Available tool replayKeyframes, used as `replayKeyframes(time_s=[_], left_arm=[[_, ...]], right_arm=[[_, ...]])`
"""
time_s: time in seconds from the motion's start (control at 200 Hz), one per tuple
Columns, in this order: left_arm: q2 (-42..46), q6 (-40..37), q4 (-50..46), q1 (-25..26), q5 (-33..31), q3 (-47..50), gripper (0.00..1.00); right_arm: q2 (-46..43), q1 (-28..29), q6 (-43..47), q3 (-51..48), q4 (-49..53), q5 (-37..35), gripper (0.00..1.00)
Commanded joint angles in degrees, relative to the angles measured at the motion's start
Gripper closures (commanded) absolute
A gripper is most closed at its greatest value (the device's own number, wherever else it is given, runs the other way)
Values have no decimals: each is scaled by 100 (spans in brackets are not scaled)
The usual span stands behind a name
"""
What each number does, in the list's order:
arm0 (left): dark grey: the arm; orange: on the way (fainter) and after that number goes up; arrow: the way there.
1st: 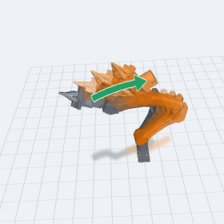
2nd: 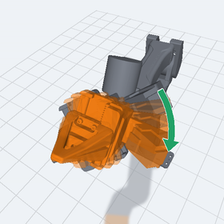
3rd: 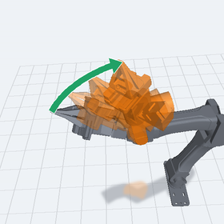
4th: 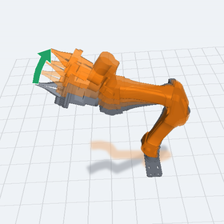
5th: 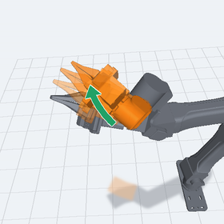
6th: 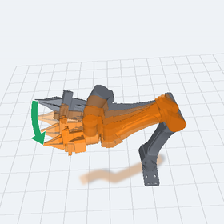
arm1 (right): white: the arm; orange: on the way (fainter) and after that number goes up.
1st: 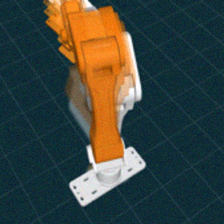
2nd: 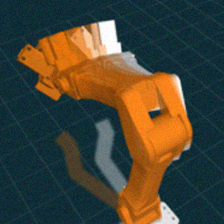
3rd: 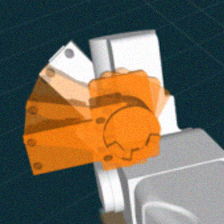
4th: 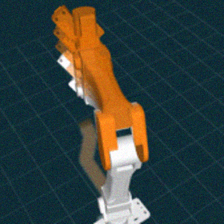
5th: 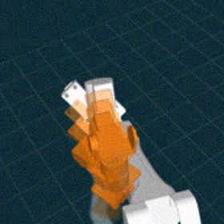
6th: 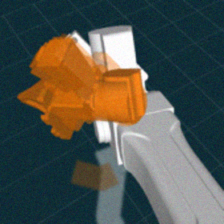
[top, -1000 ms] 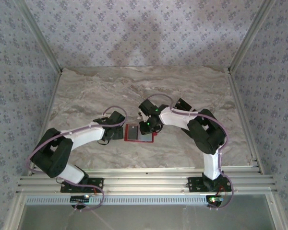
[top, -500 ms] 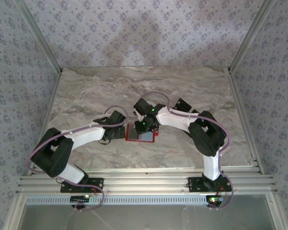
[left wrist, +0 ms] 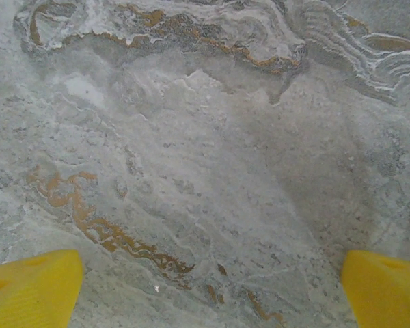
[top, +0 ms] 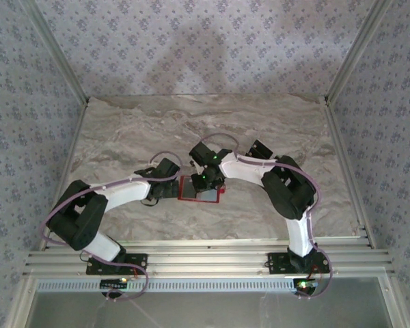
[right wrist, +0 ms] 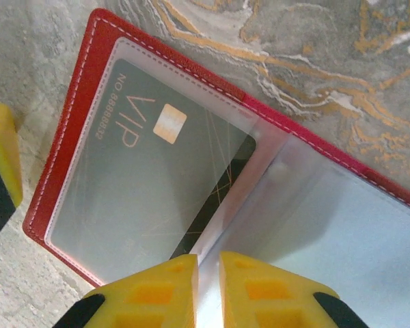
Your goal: Put the credit cards into the card holder
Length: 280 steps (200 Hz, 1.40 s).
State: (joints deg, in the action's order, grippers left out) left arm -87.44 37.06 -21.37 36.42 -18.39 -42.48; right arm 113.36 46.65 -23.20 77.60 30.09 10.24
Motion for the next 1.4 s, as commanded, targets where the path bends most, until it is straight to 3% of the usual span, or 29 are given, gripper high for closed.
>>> replayKeyframes(time_s=[0.0, 0.57, 0.81, 1.099, 1.394], left_arm=[[-91, -44, 32, 32, 56, 101, 2], [-138, 8, 97, 84, 106, 165, 2], [-8, 30, -15, 94, 62, 176, 2], [524, 64, -334, 99, -76, 200, 1], [645, 19, -439, 93, -114, 102, 1]], right_arm=[[177, 40, -106, 232, 27, 97, 83], [564, 116, 27, 730, 247, 261, 83], [164, 36, 37, 547, 323, 294, 83], [-896, -161, -203, -127, 213, 12, 56], [-696, -417, -165, -206, 148, -135, 51]])
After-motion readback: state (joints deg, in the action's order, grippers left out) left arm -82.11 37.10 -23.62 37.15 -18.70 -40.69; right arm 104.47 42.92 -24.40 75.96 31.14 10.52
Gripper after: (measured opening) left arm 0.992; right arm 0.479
